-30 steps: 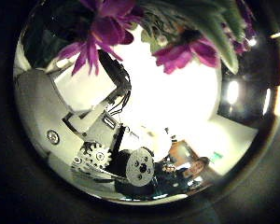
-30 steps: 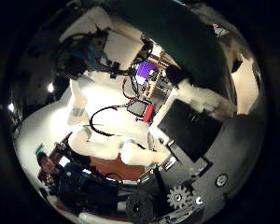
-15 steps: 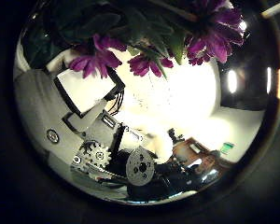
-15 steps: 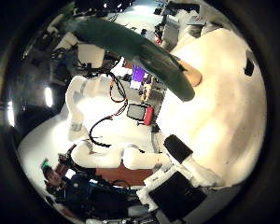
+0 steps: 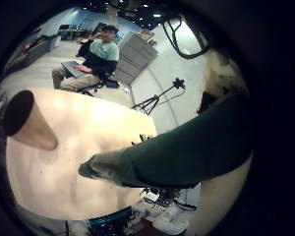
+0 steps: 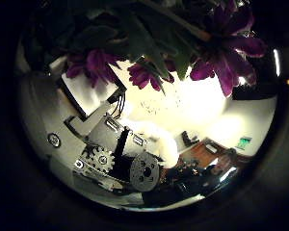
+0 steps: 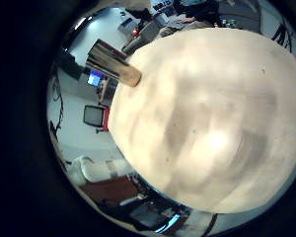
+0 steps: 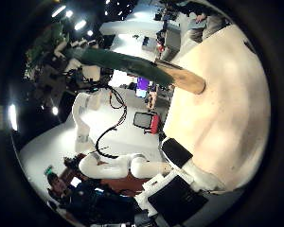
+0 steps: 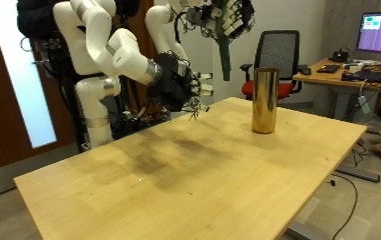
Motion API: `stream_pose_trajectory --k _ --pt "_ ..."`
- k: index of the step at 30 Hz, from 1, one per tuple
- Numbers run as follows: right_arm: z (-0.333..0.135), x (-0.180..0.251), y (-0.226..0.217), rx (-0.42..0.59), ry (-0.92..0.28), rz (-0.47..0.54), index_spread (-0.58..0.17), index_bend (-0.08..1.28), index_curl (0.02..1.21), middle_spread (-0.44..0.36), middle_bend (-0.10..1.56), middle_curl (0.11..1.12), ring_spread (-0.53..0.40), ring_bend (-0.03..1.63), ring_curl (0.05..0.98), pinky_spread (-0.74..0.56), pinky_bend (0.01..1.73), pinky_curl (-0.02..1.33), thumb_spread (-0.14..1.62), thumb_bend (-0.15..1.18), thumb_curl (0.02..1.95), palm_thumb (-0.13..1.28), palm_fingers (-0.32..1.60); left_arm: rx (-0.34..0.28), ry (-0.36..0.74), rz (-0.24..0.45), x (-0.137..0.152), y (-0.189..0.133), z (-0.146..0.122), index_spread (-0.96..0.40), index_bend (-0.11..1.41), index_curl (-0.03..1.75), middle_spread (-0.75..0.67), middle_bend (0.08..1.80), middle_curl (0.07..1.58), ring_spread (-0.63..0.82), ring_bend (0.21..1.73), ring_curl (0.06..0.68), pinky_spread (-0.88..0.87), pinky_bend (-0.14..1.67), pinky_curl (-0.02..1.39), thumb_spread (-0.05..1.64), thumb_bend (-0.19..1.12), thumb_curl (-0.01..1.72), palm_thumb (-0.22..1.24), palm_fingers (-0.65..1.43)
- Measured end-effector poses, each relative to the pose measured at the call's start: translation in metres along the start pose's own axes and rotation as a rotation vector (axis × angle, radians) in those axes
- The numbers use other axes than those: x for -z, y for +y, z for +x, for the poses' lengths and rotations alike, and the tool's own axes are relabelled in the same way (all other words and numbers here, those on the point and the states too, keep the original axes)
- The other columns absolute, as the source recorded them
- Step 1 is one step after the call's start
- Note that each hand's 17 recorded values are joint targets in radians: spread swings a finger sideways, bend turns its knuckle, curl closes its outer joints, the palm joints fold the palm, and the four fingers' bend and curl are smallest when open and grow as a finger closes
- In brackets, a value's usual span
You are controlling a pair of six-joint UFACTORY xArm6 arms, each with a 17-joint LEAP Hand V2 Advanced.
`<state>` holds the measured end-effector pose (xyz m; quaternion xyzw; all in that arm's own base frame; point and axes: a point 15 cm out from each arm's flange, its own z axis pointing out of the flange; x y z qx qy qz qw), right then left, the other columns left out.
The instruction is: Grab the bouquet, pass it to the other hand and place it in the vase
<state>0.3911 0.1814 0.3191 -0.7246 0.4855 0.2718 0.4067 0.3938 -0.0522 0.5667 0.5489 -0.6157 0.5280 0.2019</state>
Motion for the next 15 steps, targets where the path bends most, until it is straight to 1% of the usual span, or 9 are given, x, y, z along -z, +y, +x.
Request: stream_pose_trajectory --k 3,7,10,15 --pt "-0.001 0.000 0.000 -0.002 -0.001 -0.002 -0.315 0.12 0.20 0.203 0.17 0.28 0.234 0.41 0.227 0.37 0.49 0.37 0.97 -0.03 0.41 0.64 -0.09 -0.010 0.007 0.045 0.020 -0.010 0.011 -0.76 0.44 1.28 -0.55 1.05 1.04 -0.41 1.44 0.564 -0.57 1.14 0.63 0.18 -0.02 0.86 1.10 1.07" --pt "0.001 -0.001 0.001 -0.006 -0.002 -0.003 -0.321 0.13 0.19 0.203 0.17 0.27 0.235 0.39 0.229 0.37 0.49 0.36 0.97 -0.03 0.40 0.64 -0.08 -0.020 -0.012 0.099 0.046 -0.020 0.015 -0.76 0.42 1.32 -0.55 1.05 1.04 -0.41 1.44 0.564 -0.57 1.13 0.64 0.18 -0.02 0.87 1.11 1.07" --pt "0.002 -0.003 0.002 -0.010 -0.006 -0.009 -0.316 0.13 0.19 0.202 0.17 0.26 0.235 0.39 0.232 0.37 0.49 0.35 0.97 -0.03 0.40 0.64 -0.07 -0.032 -0.003 0.142 0.062 -0.031 0.020 -0.77 0.40 1.36 -0.56 1.04 1.04 -0.41 1.43 0.564 -0.57 1.13 0.64 0.18 -0.02 0.88 1.10 1.08" --pt "0.004 -0.006 0.003 -0.019 -0.011 -0.019 -0.310 0.14 0.19 0.202 0.17 0.26 0.235 0.38 0.239 0.37 0.48 0.34 0.97 -0.03 0.40 0.64 -0.06 -0.036 -0.009 0.209 0.089 -0.041 0.013 -0.76 0.38 1.39 -0.56 1.03 1.04 -0.41 1.43 0.565 -0.57 1.12 0.64 0.18 -0.02 0.89 1.10 1.08"
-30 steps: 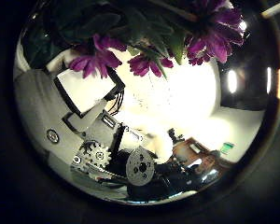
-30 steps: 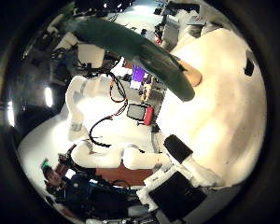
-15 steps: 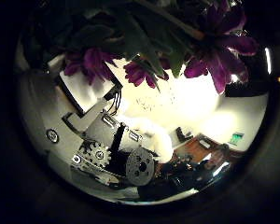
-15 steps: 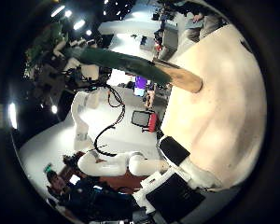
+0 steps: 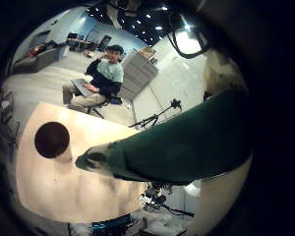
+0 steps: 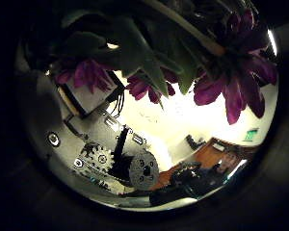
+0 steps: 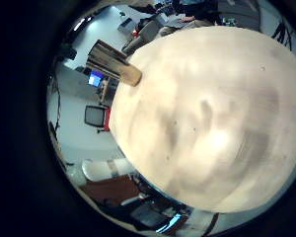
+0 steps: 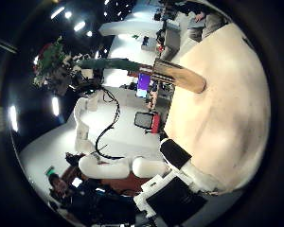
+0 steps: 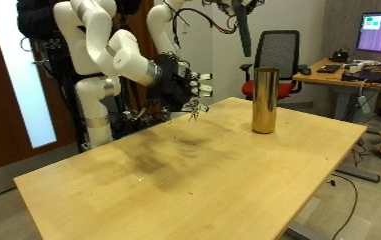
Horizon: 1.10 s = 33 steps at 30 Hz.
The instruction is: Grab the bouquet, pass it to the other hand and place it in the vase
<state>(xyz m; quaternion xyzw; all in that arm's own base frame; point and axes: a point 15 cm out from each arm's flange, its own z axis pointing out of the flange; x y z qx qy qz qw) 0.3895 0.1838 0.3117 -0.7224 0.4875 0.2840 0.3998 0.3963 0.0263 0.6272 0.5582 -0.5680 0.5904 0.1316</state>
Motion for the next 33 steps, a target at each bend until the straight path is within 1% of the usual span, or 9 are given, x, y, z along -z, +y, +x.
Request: stream_pose_trajectory --k 4,8,13,19,22,27,31,33 --pt "-0.001 -0.001 0.000 0.003 -0.002 -0.001 -0.309 0.14 0.19 0.200 0.17 0.26 0.235 0.38 0.241 0.37 0.48 0.33 0.97 -0.03 0.40 0.64 -0.06 0.001 0.012 0.028 0.009 -0.006 -0.010 -0.76 0.37 1.41 -0.56 1.03 1.05 -0.41 1.43 0.565 -0.57 1.12 0.65 0.18 -0.02 0.89 1.10 1.08" --pt "-0.001 -0.001 0.000 0.002 -0.001 0.000 -0.309 0.14 0.20 0.194 0.17 0.26 0.231 0.37 0.245 0.37 0.48 0.33 0.97 -0.03 0.40 0.64 -0.06 0.021 0.010 0.048 0.015 -0.011 -0.025 -0.76 0.36 1.42 -0.56 1.03 1.05 -0.41 1.43 0.566 -0.58 1.11 0.65 0.18 -0.02 0.90 1.10 1.09" --pt "-0.001 0.000 0.000 0.004 -0.001 0.000 -0.309 0.14 0.20 0.191 0.17 0.25 0.222 0.37 0.249 0.37 0.48 0.33 0.97 -0.03 0.39 0.64 -0.05 0.039 0.015 0.049 0.015 -0.013 -0.040 -0.75 0.35 1.44 -0.57 1.03 1.05 -0.41 1.42 0.565 -0.58 1.11 0.65 0.19 -0.02 0.90 1.10 1.09" --pt "-0.001 0.001 0.000 0.003 0.000 0.001 -0.309 0.14 0.21 0.187 0.17 0.25 0.219 0.37 0.253 0.36 0.48 0.32 0.97 -0.03 0.39 0.65 -0.05 0.070 0.016 0.060 0.013 -0.011 -0.068 -0.74 0.35 1.45 -0.57 1.03 1.05 -0.41 1.43 0.565 -0.58 1.11 0.66 0.19 -0.02 0.91 1.10 1.09" --pt "-0.002 -0.001 0.000 0.003 -0.001 -0.003 -0.309 0.15 0.21 0.179 0.17 0.25 0.218 0.37 0.255 0.36 0.48 0.32 0.98 -0.03 0.39 0.65 -0.05 0.095 0.018 0.071 0.012 -0.011 -0.086 -0.73 0.33 1.45 -0.57 1.02 1.05 -0.41 1.43 0.568 -0.58 1.10 0.66 0.20 -0.02 0.91 1.10 1.09" --pt "-0.001 -0.001 0.001 0.003 -0.002 -0.004 -0.306 0.15 0.22 0.177 0.17 0.26 0.218 0.37 0.256 0.35 0.48 0.32 0.98 -0.03 0.39 0.65 -0.04 0.127 0.020 0.063 0.009 -0.006 -0.109 -0.72 0.33 1.47 -0.57 1.03 1.06 -0.41 1.42 0.568 -0.59 1.10 0.67 0.20 -0.02 0.91 1.10 1.09" --pt "-0.001 0.000 0.000 0.003 -0.001 -0.002 -0.305 0.15 0.22 0.177 0.17 0.26 0.218 0.37 0.256 0.35 0.48 0.32 0.98 -0.03 0.40 0.66 -0.04 0.149 0.012 0.051 0.005 0.003 -0.128 -0.71 0.30 1.48 -0.57 1.02 1.06 -0.42 1.42 0.567 -0.60 1.09 0.66 0.21 -0.03 0.90 1.07 1.07" --pt "-0.001 -0.001 0.001 0.003 -0.002 -0.004 -0.304 0.15 0.23 0.177 0.17 0.26 0.218 0.36 0.256 0.35 0.47 0.32 0.98 -0.03 0.40 0.66 -0.03 0.158 0.013 0.051 0.004 0.006 -0.140 -0.71 0.27 1.49 -0.56 1.01 1.06 -0.42 1.41 0.560 -0.61 1.09 0.65 0.27 -0.05 0.88 1.01 1.07"
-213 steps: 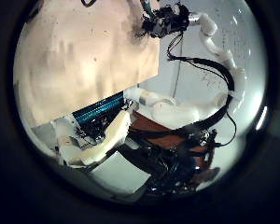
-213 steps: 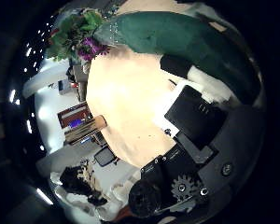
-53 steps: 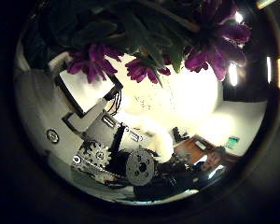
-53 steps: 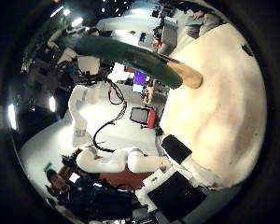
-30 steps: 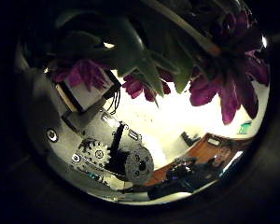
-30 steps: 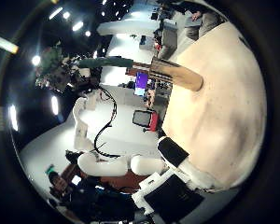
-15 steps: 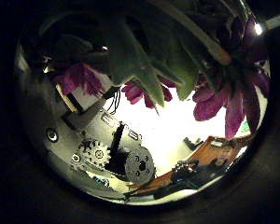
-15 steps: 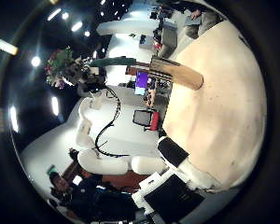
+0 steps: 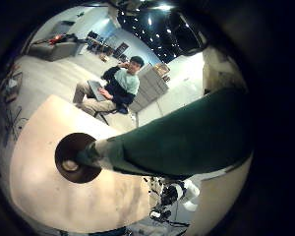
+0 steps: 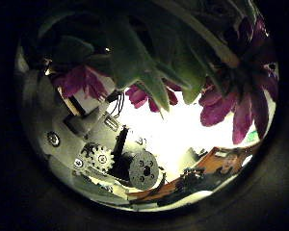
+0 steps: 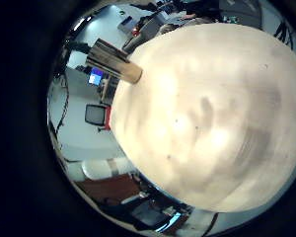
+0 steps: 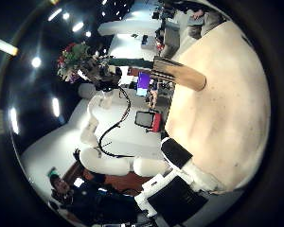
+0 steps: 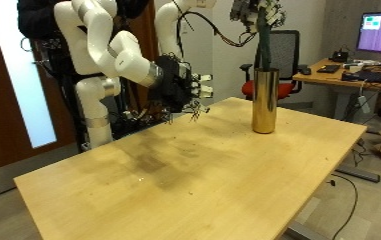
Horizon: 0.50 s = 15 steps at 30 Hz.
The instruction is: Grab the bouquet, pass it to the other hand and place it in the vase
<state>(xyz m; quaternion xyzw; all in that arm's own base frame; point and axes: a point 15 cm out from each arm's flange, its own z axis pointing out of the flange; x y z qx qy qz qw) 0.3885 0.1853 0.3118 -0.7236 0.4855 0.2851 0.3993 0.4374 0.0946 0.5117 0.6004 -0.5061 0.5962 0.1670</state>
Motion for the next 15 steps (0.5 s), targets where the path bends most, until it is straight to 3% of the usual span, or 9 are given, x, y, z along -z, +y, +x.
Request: stream_pose_trajectory --k 5,7,9,11,12,13,15 --pt "0.000 0.000 0.000 0.001 0.000 -0.001 -0.301 0.16 0.24 0.173 0.17 0.25 0.217 0.36 0.258 0.35 0.47 0.31 0.98 -0.03 0.40 0.66 -0.02 0.041 -0.001 -0.036 -0.004 0.013 -0.032 -0.67 0.18 1.49 -0.56 0.96 1.05 -0.44 1.31 0.533 -0.64 1.08 0.62 0.34 -0.05 0.83 0.90 1.00" --pt "0.000 0.000 0.000 0.001 0.000 -0.001 -0.300 0.16 0.25 0.166 0.17 0.25 0.217 0.36 0.258 0.35 0.46 0.31 0.98 -0.03 0.40 0.66 -0.02 0.040 -0.007 -0.032 0.001 0.014 -0.041 -0.63 0.15 1.44 -0.53 0.89 1.02 -0.48 1.11 0.499 -0.65 1.06 0.62 0.38 -0.05 0.81 0.84 0.61" --pt "0.000 -0.001 0.001 0.001 -0.001 -0.002 -0.300 0.16 0.25 0.165 0.17 0.25 0.213 0.36 0.258 0.35 0.46 0.31 0.98 -0.03 0.40 0.66 -0.02 0.052 -0.006 -0.023 0.006 0.013 -0.051 -0.58 0.13 1.39 -0.50 0.78 0.98 -0.43 1.08 0.479 -0.63 1.03 0.61 0.51 -0.05 0.78 0.79 0.40" --pt "0.000 -0.002 0.001 0.004 -0.002 -0.005 -0.303 0.16 0.25 0.164 0.17 0.25 0.210 0.36 0.259 0.35 0.46 0.31 0.98 -0.03 0.40 0.67 -0.02 0.055 -0.002 -0.023 0.009 0.013 -0.054 -0.48 0.16 1.28 -0.29 0.51 0.88 -0.19 0.96 0.437 -0.37 0.78 0.55 0.76 -0.06 0.69 0.62 -0.05" --pt "0.000 -0.002 0.001 0.003 -0.002 -0.006 -0.303 0.16 0.25 0.163 0.17 0.25 0.209 0.36 0.260 0.35 0.46 0.31 0.98 -0.03 0.40 0.67 -0.02 0.054 -0.002 -0.017 0.011 0.012 -0.056 -0.38 0.09 1.17 -0.07 0.35 0.78 0.01 0.88 0.381 -0.11 0.67 0.50 0.83 -0.06 0.64 0.56 -0.22" --pt "0.001 -0.003 0.001 0.001 -0.003 -0.007 -0.304 0.16 0.25 0.163 0.17 0.25 0.208 0.36 0.261 0.35 0.46 0.31 0.98 -0.03 0.40 0.67 -0.02 0.056 -0.005 -0.007 0.015 0.010 -0.058 -0.22 0.05 1.00 0.17 0.25 0.66 0.21 0.79 0.325 0.17 0.57 0.42 0.90 -0.05 0.58 0.51 -0.23" --pt "0.003 -0.003 0.002 -0.004 -0.004 -0.008 -0.304 0.16 0.25 0.163 0.17 0.25 0.207 0.36 0.262 0.35 0.46 0.31 0.98 -0.03 0.40 0.67 -0.02 0.056 -0.014 0.013 0.023 0.007 -0.061 -0.14 0.05 0.92 0.27 0.22 0.62 0.28 0.75 0.304 0.27 0.54 0.40 0.92 -0.05 0.55 0.49 -0.23"
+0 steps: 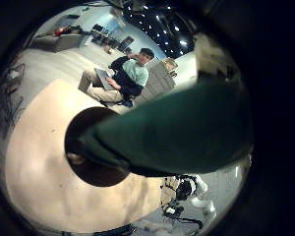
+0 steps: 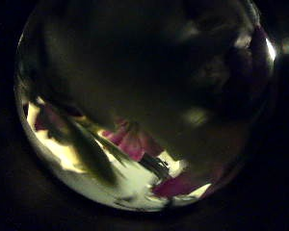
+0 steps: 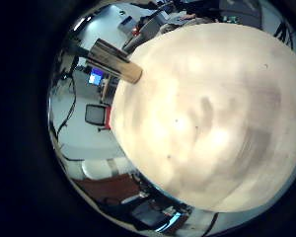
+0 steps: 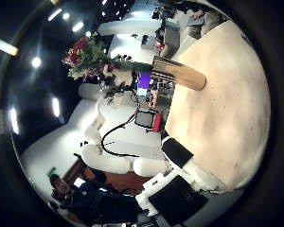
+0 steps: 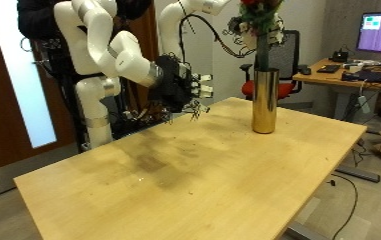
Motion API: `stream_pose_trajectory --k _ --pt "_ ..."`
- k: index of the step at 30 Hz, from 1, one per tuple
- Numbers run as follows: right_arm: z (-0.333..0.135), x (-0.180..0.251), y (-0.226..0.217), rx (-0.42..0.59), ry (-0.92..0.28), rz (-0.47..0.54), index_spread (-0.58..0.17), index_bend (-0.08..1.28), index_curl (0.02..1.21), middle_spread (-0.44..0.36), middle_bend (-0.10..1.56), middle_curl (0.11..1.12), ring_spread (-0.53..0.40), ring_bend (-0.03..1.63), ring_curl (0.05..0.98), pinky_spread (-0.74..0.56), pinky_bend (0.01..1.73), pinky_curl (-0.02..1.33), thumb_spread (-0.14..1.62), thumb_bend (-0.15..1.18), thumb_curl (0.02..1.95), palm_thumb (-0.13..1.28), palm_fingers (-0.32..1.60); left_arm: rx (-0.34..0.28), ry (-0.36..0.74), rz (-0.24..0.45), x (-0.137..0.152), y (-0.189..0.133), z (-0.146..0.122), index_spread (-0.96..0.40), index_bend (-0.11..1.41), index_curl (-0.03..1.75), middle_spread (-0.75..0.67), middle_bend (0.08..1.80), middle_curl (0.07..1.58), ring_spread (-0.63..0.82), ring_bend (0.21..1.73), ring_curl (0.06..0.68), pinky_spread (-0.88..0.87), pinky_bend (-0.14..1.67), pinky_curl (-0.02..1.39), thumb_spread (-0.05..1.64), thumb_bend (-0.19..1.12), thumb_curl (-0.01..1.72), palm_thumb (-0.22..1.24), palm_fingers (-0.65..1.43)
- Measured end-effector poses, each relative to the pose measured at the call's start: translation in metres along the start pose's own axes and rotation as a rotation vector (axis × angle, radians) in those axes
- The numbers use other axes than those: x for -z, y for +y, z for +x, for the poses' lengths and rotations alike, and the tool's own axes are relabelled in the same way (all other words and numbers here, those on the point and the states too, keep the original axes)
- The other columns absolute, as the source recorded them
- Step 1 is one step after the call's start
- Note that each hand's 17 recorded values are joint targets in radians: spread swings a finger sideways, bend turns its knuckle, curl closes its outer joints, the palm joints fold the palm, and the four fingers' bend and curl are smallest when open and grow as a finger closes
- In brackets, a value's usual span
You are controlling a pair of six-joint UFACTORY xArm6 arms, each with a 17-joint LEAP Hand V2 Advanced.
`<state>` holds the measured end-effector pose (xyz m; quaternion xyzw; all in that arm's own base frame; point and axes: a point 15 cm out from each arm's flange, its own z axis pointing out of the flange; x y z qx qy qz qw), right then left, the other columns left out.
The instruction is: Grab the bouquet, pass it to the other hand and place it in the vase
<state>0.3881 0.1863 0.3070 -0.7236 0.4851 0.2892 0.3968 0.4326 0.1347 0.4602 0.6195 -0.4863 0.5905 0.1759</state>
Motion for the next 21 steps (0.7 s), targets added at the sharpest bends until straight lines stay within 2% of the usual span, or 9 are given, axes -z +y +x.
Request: stream_pose_trajectory --k 3,7,15,21 --pt "0.000 0.001 0.000 0.002 0.001 0.001 -0.304 0.16 0.25 0.163 0.17 0.26 0.207 0.37 0.263 0.35 0.47 0.31 0.98 -0.03 0.40 0.67 -0.03 0.002 -0.016 0.029 0.011 -0.004 -0.003 0.05 0.05 0.66 0.48 0.16 0.49 0.45 0.65 0.254 0.48 0.46 0.34 0.92 -0.05 0.46 0.41 -0.24" --pt "-0.003 -0.004 0.001 0.004 -0.003 -0.009 -0.304 0.16 0.25 0.163 0.17 0.26 0.206 0.37 0.263 0.35 0.47 0.32 0.98 -0.03 0.40 0.67 -0.03 -0.002 -0.034 0.058 0.028 -0.008 -0.004 0.14 0.08 0.45 0.56 0.15 0.39 0.54 0.58 0.222 0.57 0.40 0.31 0.88 -0.04 0.40 0.36 -0.21" --pt "-0.003 -0.006 0.002 0.011 -0.005 -0.013 -0.304 0.16 0.25 0.163 0.17 0.26 0.206 0.37 0.263 0.35 0.47 0.32 0.98 -0.03 0.40 0.68 -0.03 0.002 -0.042 0.043 0.042 0.008 0.001 0.16 0.12 0.26 0.57 0.16 0.26 0.59 0.50 0.200 0.61 0.33 0.28 0.85 -0.04 0.34 0.33 -0.16" --pt "-0.005 -0.010 0.005 0.013 -0.017 -0.032 -0.304 0.16 0.25 0.163 0.17 0.26 0.206 0.37 0.263 0.35 0.47 0.32 0.99 -0.03 0.40 0.67 -0.03 0.057 -0.036 0.029 0.030 0.035 -0.007 0.16 0.12 0.21 0.57 0.16 0.22 0.61 0.47 0.196 0.60 0.30 0.28 0.85 -0.04 0.33 0.33 -0.14"
